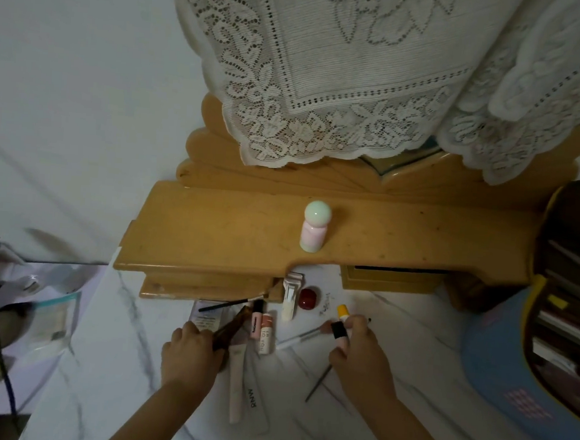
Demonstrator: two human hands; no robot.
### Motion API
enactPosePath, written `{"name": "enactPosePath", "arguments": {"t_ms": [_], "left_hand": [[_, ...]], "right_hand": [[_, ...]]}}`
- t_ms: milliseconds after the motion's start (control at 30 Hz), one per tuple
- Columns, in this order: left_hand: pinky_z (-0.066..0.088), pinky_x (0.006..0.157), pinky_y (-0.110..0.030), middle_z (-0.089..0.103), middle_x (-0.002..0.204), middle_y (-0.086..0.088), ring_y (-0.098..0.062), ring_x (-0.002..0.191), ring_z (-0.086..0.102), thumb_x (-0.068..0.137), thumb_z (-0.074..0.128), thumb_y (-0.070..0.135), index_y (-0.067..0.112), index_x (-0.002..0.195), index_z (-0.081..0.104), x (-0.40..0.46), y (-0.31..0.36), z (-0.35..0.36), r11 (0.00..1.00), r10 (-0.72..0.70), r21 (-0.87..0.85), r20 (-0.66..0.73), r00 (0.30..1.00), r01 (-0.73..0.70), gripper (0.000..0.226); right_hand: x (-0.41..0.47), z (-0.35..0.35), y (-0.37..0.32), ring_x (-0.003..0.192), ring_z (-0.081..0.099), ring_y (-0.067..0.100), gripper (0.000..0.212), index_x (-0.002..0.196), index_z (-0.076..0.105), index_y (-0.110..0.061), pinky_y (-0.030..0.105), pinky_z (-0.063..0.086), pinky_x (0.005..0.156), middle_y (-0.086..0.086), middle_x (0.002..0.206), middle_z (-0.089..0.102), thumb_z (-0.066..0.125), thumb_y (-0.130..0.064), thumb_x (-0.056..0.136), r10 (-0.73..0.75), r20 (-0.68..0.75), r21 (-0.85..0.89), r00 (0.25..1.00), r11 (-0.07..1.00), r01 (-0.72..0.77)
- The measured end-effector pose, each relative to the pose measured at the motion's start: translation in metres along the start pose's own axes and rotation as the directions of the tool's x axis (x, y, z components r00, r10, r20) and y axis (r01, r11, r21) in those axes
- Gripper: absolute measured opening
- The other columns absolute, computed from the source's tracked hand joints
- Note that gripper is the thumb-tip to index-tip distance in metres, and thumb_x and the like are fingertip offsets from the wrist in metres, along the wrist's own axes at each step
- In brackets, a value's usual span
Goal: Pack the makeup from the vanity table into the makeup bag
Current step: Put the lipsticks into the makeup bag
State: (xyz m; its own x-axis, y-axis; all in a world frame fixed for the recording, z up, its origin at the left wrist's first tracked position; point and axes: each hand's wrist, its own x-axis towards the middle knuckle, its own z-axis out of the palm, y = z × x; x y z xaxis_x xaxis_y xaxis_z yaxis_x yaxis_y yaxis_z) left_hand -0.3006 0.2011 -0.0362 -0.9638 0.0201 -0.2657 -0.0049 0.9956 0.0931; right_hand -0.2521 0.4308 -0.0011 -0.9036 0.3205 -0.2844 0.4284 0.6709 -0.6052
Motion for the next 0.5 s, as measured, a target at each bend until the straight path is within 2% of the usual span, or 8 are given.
{"name": "enactPosePath", "arguments": {"t_ms": [100, 167, 233, 267, 333, 400, 433, 500], "left_hand": [[0.047, 0.076, -0.027, 0.061, 0.102, -0.003, -0.020, 0.092, 0.058, 0.091, 0.047, 0.036, 0.018, 0.103, 0.060, -0.008, 0.004, -0.005, 0.991, 0.013, -0.134, 0.036, 0.999, -0.008, 0.025], [0.047, 0.067, -0.024, 0.062, 0.091, 0.000, -0.017, 0.079, 0.058, 0.093, 0.047, 0.031, 0.017, 0.095, 0.057, -0.014, 0.011, -0.011, 0.956, 0.025, -0.292, 0.057, 0.998, -0.007, 0.017], [0.050, 0.066, -0.026, 0.063, 0.086, -0.002, -0.016, 0.073, 0.060, 0.094, 0.048, 0.021, 0.015, 0.087, 0.056, -0.020, 0.022, -0.016, 0.886, 0.054, -0.463, 0.090, 0.995, -0.006, 0.012], [0.051, 0.066, -0.027, 0.064, 0.082, -0.003, -0.017, 0.070, 0.060, 0.094, 0.047, 0.015, 0.014, 0.085, 0.055, -0.024, 0.030, -0.020, 0.822, 0.074, -0.570, 0.128, 0.989, 0.012, 0.012], [0.046, 0.057, -0.024, 0.062, 0.072, -0.003, -0.016, 0.060, 0.057, 0.095, 0.042, 0.005, 0.015, 0.085, 0.051, -0.035, 0.050, -0.031, 0.627, 0.149, -0.770, 0.263, 0.953, 0.114, 0.016], [0.043, 0.054, -0.024, 0.058, 0.068, -0.005, -0.017, 0.055, 0.054, 0.097, 0.037, 0.002, 0.016, 0.086, 0.048, -0.046, 0.072, -0.041, 0.450, 0.235, -0.864, 0.358, 0.904, 0.225, 0.021], [0.043, 0.054, -0.025, 0.055, 0.067, -0.006, -0.018, 0.055, 0.052, 0.097, 0.036, 0.002, 0.015, 0.087, 0.048, -0.050, 0.083, -0.045, 0.393, 0.261, -0.884, 0.370, 0.891, 0.252, 0.020], [0.042, 0.053, -0.026, 0.050, 0.066, -0.006, -0.018, 0.056, 0.047, 0.096, 0.041, 0.007, 0.015, 0.087, 0.051, -0.057, 0.104, -0.053, 0.351, 0.296, -0.903, 0.358, 0.886, 0.248, 0.016]], "right_hand": [[-0.006, -0.001, 0.003, 0.064, 0.050, 0.015, 0.019, 0.096, 0.039, -0.023, 0.026, 0.038, 0.055, 0.015, 0.096, 0.062, 0.051, -0.010, 0.089, 0.030, 0.013, 0.313, 0.999, 0.949, -0.033], [-0.010, -0.005, 0.003, 0.064, 0.049, 0.016, 0.022, 0.094, 0.042, -0.025, 0.025, 0.040, 0.055, 0.018, 0.096, 0.062, 0.055, -0.008, 0.089, 0.062, 0.051, 0.515, 0.997, 0.854, -0.080], [-0.016, -0.012, 0.000, 0.058, 0.047, 0.013, 0.023, 0.097, 0.045, -0.027, 0.022, 0.039, 0.049, 0.014, 0.086, 0.058, 0.056, -0.009, 0.090, 0.089, 0.114, 0.659, 0.989, 0.738, -0.143], [-0.020, -0.016, -0.001, 0.054, 0.046, 0.012, 0.024, 0.101, 0.046, -0.028, 0.023, 0.038, 0.049, 0.012, 0.082, 0.056, 0.057, -0.010, 0.090, 0.088, 0.141, 0.710, 0.986, 0.686, -0.163], [-0.026, -0.023, -0.003, 0.051, 0.046, 0.010, 0.030, 0.111, 0.046, -0.027, 0.025, 0.038, 0.051, 0.009, 0.078, 0.054, 0.058, -0.010, 0.090, 0.071, 0.166, 0.760, 0.983, 0.627, -0.174], [-0.033, -0.031, -0.006, 0.052, 0.048, 0.010, 0.036, 0.115, 0.045, -0.030, 0.025, 0.040, 0.052, 0.007, 0.077, 0.056, 0.059, -0.010, 0.088, 0.059, 0.161, 0.757, 0.985, 0.633, -0.162], [-0.037, -0.034, -0.007, 0.053, 0.049, 0.009, 0.036, 0.113, 0.045, -0.033, 0.023, 0.041, 0.052, 0.006, 0.078, 0.057, 0.060, -0.010, 0.088, 0.055, 0.144, 0.744, 0.988, 0.652, -0.145], [-0.045, -0.040, -0.009, 0.056, 0.051, 0.007, 0.037, 0.111, 0.045, -0.034, 0.017, 0.042, 0.050, 0.005, 0.079, 0.058, 0.061, -0.012, 0.087, 0.049, 0.078, 0.718, 0.996, 0.690, -0.091]]}}
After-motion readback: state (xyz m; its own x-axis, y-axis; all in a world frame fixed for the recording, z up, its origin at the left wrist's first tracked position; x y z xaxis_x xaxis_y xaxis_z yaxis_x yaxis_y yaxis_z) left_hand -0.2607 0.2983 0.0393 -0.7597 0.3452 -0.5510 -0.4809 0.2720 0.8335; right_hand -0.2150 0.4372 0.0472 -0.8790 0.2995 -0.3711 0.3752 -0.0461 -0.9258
